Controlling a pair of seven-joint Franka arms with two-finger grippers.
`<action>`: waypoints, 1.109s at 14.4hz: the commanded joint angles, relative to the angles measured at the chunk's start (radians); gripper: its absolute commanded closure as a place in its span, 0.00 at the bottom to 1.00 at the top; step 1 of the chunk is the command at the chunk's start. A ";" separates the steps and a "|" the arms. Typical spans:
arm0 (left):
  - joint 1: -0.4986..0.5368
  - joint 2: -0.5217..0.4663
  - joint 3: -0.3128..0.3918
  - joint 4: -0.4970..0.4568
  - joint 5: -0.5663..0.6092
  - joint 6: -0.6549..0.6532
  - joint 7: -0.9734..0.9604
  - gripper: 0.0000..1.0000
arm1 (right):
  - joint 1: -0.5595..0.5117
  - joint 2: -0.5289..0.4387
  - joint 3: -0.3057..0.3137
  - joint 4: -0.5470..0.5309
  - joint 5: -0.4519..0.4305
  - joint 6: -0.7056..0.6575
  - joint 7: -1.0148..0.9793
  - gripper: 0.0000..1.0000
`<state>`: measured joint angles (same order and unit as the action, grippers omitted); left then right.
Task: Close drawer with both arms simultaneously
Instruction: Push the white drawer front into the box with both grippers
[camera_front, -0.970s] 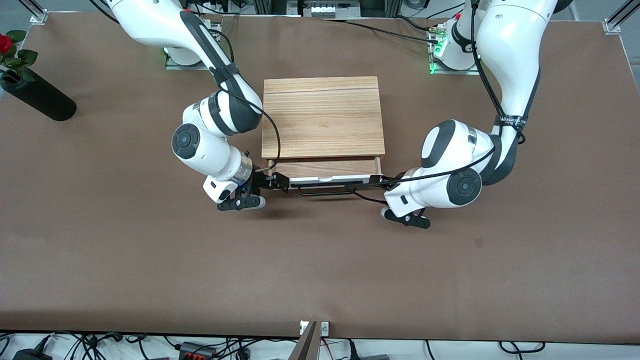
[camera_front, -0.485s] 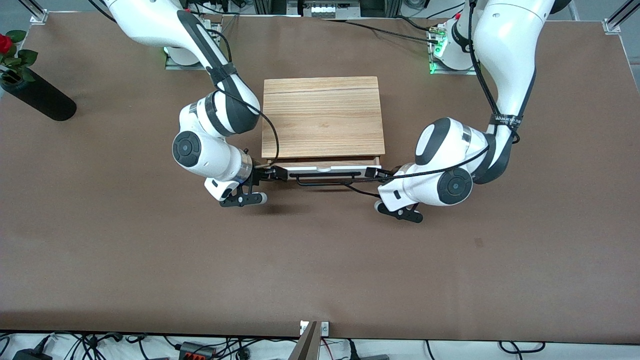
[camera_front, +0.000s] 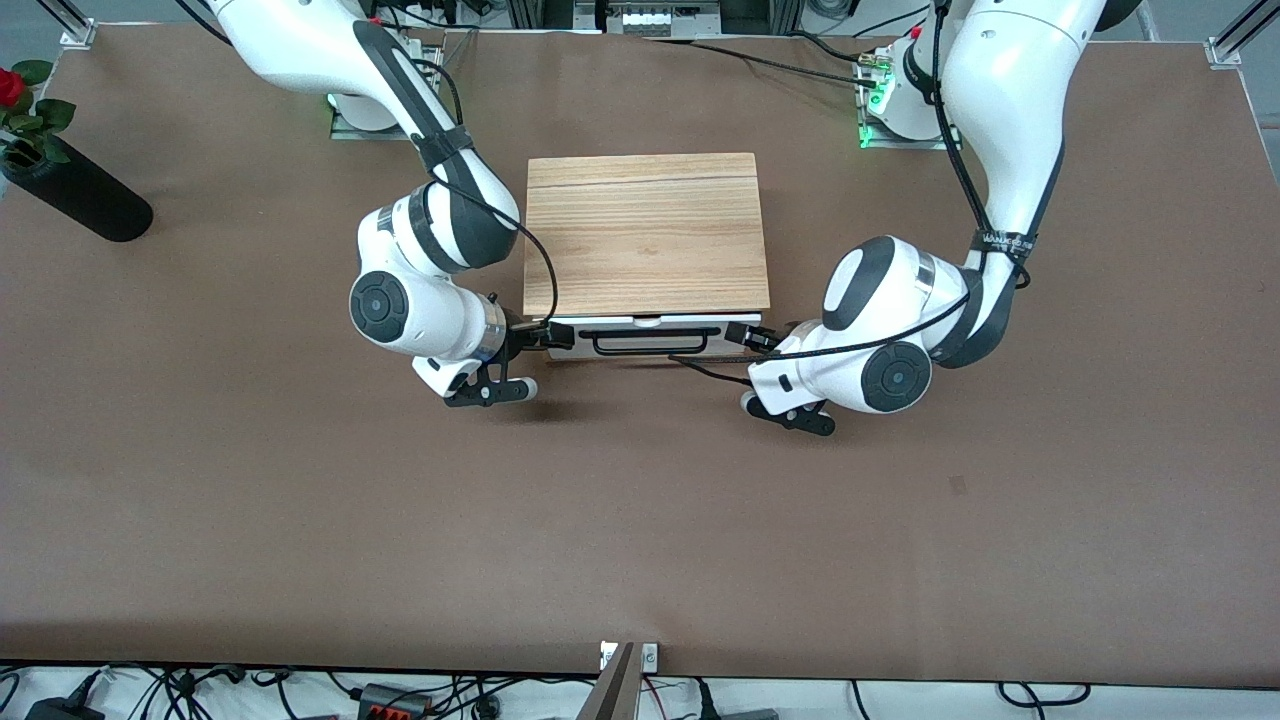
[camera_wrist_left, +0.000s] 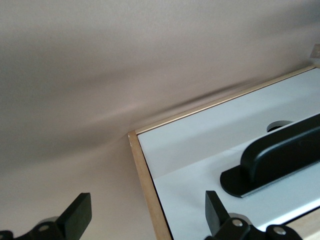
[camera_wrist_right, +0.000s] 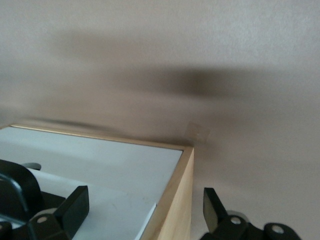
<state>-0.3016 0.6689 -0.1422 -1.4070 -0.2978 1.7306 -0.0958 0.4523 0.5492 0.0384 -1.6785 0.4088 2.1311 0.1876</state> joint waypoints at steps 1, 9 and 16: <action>0.002 0.014 -0.001 0.011 -0.023 -0.037 0.008 0.00 | -0.003 -0.017 -0.002 -0.018 0.004 -0.071 0.009 0.00; 0.013 0.021 -0.001 0.003 -0.023 -0.055 0.010 0.00 | -0.001 -0.017 -0.002 -0.017 0.002 -0.105 0.047 0.00; 0.051 0.008 0.012 0.078 -0.020 -0.048 0.008 0.00 | -0.009 -0.043 -0.017 0.034 -0.015 -0.135 0.039 0.00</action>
<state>-0.2676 0.6848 -0.1376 -1.3783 -0.2980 1.6949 -0.0958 0.4517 0.5478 0.0335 -1.6582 0.4056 2.0677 0.2362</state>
